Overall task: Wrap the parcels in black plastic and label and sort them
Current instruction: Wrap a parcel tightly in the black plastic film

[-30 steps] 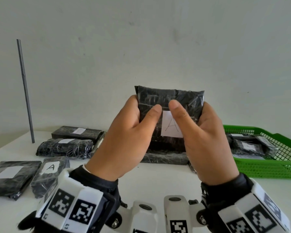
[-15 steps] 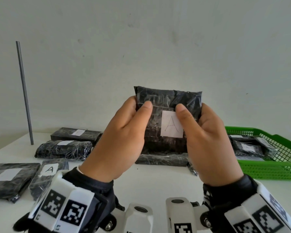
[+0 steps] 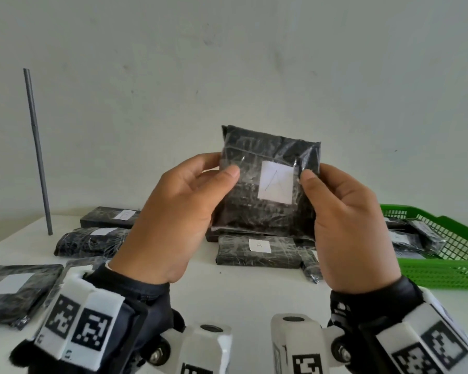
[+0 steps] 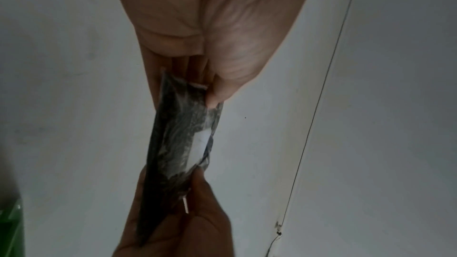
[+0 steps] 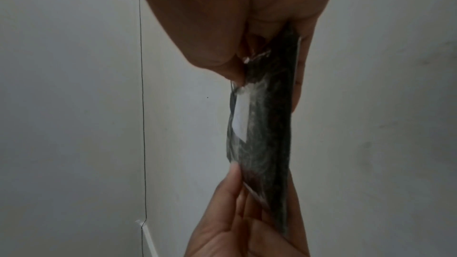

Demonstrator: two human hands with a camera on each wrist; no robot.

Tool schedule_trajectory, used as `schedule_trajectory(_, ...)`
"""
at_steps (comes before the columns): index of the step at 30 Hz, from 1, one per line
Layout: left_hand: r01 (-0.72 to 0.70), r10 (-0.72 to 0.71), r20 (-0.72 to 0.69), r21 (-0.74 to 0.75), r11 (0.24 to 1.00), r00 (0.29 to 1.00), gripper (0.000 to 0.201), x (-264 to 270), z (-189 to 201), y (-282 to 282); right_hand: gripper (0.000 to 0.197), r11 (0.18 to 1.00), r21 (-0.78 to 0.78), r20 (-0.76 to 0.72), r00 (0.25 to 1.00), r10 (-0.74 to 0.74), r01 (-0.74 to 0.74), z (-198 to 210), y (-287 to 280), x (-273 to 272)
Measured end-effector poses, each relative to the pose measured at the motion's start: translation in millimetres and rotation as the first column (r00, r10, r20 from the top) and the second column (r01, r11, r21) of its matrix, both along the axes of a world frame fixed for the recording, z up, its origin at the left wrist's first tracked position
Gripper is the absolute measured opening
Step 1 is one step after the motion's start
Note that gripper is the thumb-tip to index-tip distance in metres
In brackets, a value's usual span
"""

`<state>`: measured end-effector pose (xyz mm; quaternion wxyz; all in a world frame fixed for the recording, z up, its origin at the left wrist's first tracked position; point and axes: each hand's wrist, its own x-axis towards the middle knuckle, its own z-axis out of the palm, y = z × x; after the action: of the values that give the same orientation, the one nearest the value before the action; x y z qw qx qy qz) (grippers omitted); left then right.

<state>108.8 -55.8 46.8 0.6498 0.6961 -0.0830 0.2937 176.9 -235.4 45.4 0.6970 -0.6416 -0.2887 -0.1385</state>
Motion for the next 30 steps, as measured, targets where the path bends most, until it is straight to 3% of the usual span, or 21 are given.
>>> schedule_trajectory(4,-0.06,0.058,0.045,0.047,0.997,0.997,0.021,0.9,-1.0,0.6,0.02,0.993,-0.009,-0.066,0.991,0.118,-0.119,-0.3,-0.1,1.7)
schedule_trajectory(7,-0.047,0.045,0.044,0.043,0.998,0.998,0.015,0.2,-1.1,-0.9,0.02,0.986,0.038,-0.11,0.98,0.164,-0.16,-1.4,0.8,3.4)
schedule_trajectory(10,-0.041,0.038,0.055,0.061,0.997,0.998,0.022,1.5,-1.3,-1.3,0.012,0.973,0.09,-0.146,0.964,0.223,-0.211,-0.6,1.3,2.0)
schedule_trajectory(16,-0.01,0.008,0.019,0.118,0.993,1.0,0.02,-0.9,-1.2,-4.2,0.025,0.995,-0.098,-0.015,1.0,0.003,-0.004,-6.9,8.2,2.9)
schedule_trajectory(19,0.013,-0.01,-0.022,0.145,0.989,1.0,0.024,-0.9,-1.3,-2.8,0.02,0.998,-0.06,-0.041,0.999,0.023,-0.026,-5.6,6.6,2.6)
schedule_trajectory(30,0.057,-0.056,-0.01,0.171,0.984,0.998,0.028,-4.3,2.9,-2.6,0.04,0.997,-0.03,0.0,0.998,0.068,-0.068,-4.7,6.9,-1.7)
